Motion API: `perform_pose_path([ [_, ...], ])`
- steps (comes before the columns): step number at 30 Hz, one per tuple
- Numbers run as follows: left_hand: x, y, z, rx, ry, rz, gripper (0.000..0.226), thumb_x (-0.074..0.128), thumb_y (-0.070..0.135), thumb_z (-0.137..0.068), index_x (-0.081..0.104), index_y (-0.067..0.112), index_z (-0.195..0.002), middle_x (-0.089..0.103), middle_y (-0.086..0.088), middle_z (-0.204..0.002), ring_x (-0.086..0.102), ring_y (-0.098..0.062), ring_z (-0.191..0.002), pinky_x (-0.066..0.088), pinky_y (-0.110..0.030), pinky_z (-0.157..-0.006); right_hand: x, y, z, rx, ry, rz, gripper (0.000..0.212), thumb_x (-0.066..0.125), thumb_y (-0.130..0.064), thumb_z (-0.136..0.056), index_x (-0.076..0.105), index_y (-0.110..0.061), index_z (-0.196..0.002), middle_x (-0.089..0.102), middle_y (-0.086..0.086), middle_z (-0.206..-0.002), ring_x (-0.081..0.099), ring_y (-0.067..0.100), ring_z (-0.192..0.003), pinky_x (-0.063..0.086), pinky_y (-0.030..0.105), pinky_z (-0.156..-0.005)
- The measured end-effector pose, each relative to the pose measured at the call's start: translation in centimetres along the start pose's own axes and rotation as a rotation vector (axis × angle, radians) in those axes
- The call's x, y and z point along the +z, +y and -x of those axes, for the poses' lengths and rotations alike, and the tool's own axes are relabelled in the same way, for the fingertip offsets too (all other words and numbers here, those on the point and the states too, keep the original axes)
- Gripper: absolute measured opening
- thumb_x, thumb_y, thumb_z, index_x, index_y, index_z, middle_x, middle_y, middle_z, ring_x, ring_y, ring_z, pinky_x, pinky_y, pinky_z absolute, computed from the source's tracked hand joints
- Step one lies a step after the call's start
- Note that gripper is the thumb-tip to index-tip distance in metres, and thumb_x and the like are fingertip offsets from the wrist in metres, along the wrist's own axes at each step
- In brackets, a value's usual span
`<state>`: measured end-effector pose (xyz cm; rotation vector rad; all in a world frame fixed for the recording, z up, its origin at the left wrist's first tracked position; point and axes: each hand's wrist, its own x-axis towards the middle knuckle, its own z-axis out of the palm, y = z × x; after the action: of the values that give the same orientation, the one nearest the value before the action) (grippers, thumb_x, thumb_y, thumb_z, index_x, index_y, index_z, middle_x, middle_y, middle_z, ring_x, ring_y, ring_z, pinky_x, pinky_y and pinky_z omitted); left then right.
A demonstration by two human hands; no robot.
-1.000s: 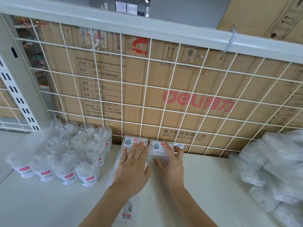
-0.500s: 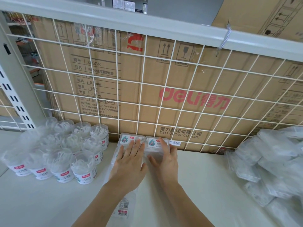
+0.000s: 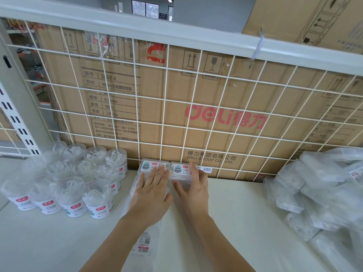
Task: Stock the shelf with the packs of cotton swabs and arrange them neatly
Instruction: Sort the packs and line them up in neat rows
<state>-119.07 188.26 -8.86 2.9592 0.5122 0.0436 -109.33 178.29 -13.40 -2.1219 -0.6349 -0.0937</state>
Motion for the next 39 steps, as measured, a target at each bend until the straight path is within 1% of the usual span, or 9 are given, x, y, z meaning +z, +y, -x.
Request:
perform_pose_path([
  [4, 0.1, -0.2, -0.1, -0.010, -0.002, 0.012, 0.101, -0.022, 0.052, -0.053, -0.017, 0.017, -0.148, -0.023, 0.003, -0.154, -0.029, -0.006, -0.130, -0.020, -0.033, -0.106, -1.5, -0.6, 0.7, -0.027, -0.017, 0.085, 0.086, 0.036, -0.071, -0.073, 0.021, -0.030, -0.147, 0.031, 0.004, -0.146, 0.033, 0.021, -0.131, 0.034, 0.035, -0.104],
  [7, 0.0, -0.5, -0.1, -0.025, -0.015, 0.025, 0.098, -0.020, 0.058, -0.059, -0.016, 0.018, -0.148, -0.023, 0.005, -0.153, -0.022, -0.011, -0.141, -0.018, -0.033, -0.109, -4.5, -0.2, 1.6, -0.054, -0.002, 0.128, 0.085, 0.026, -0.068, -0.071, 0.031, -0.026, -0.144, 0.034, 0.002, -0.145, 0.034, 0.020, -0.131, 0.030, 0.031, -0.102],
  [9, -0.1, -0.6, -0.2, -0.036, -0.020, 0.023, 0.083, -0.009, 0.062, -0.078, -0.015, 0.018, -0.149, -0.020, 0.003, -0.156, -0.019, -0.013, -0.143, -0.016, -0.034, -0.112, -7.2, 0.4, 2.3, -0.085, 0.007, 0.173, 0.081, 0.027, -0.067, -0.073, 0.035, -0.025, -0.142, 0.042, -0.003, -0.138, 0.039, 0.017, -0.125, 0.031, 0.026, -0.098],
  [16, -0.7, -0.8, -0.7, -0.036, -0.042, 0.133, 0.064, 0.023, 0.050, -0.099, -0.004, 0.023, -0.151, -0.008, 0.005, -0.159, -0.009, -0.014, -0.145, -0.006, -0.037, -0.115, -16.3, 2.3, 6.1, -0.068, 0.112, 0.242, 0.050, 0.049, -0.044, -0.086, 0.049, -0.023, -0.131, 0.046, -0.018, -0.115, 0.048, 0.011, -0.109, 0.032, 0.021, -0.085],
  [22, -1.9, 1.1, -1.9, 0.183, 0.182, 0.372, 0.043, 0.056, 0.030, -0.092, 0.049, 0.022, -0.134, 0.041, -0.001, -0.144, 0.033, -0.023, -0.136, 0.024, -0.039, -0.111, -21.9, 4.3, 8.3, -0.074, 0.267, 0.328, 0.038, 0.053, -0.036, -0.083, 0.059, -0.022, -0.118, 0.057, -0.011, -0.111, 0.051, 0.009, -0.093, 0.037, 0.017, -0.071],
  [24, -3.4, 3.6, -2.1, 0.312, 0.202, 0.459, 0.046, 0.050, 0.044, -0.087, 0.056, 0.023, -0.126, 0.051, 0.006, -0.132, 0.044, -0.017, -0.125, 0.032, -0.034, -0.104, -23.7, 4.8, 8.6, -0.081, 0.325, 0.330, 0.037, 0.056, -0.029, -0.080, 0.060, -0.020, -0.115, 0.059, -0.007, -0.111, 0.055, 0.016, -0.097, 0.041, 0.024, -0.075],
  [28, -5.5, 10.4, -3.2, 0.522, 0.147, 0.531, 0.068, 0.030, 0.061, -0.075, 0.057, 0.025, -0.125, 0.049, 0.020, -0.124, 0.045, -0.002, -0.116, 0.029, -0.010, -0.092, -27.2, 6.2, 8.9, -0.087, 0.455, 0.412, 0.038, 0.072, -0.014, -0.078, 0.061, -0.019, -0.114, 0.061, 0.002, -0.113, 0.057, 0.021, -0.101, 0.050, 0.038, -0.079],
  [33, -6.2, 19.0, -5.7, 0.694, 0.106, 0.523, 0.053, 0.042, 0.043, -0.083, 0.053, 0.021, -0.130, 0.049, 0.009, -0.135, 0.046, -0.011, -0.123, 0.037, -0.027, -0.099, -30.1, 8.2, 7.9, -0.105, 0.452, 0.552, 0.058, 0.085, -0.014, -0.065, 0.061, -0.014, -0.118, 0.062, 0.008, -0.117, 0.055, 0.022, -0.107, 0.051, 0.037, -0.083],
  [39, -5.8, 27.2, -10.0, 0.836, 0.163, 0.436, 0.051, 0.054, 0.020, -0.094, 0.038, 0.012, -0.142, 0.034, -0.003, -0.150, 0.022, -0.017, -0.141, 0.012, -0.026, -0.115, -31.9, 10.2, 5.5, -0.058, 0.325, 0.686, 0.069, 0.087, -0.026, -0.064, 0.059, -0.005, -0.123, 0.059, 0.019, -0.124, 0.059, 0.036, -0.112, 0.049, 0.047, -0.089],
])
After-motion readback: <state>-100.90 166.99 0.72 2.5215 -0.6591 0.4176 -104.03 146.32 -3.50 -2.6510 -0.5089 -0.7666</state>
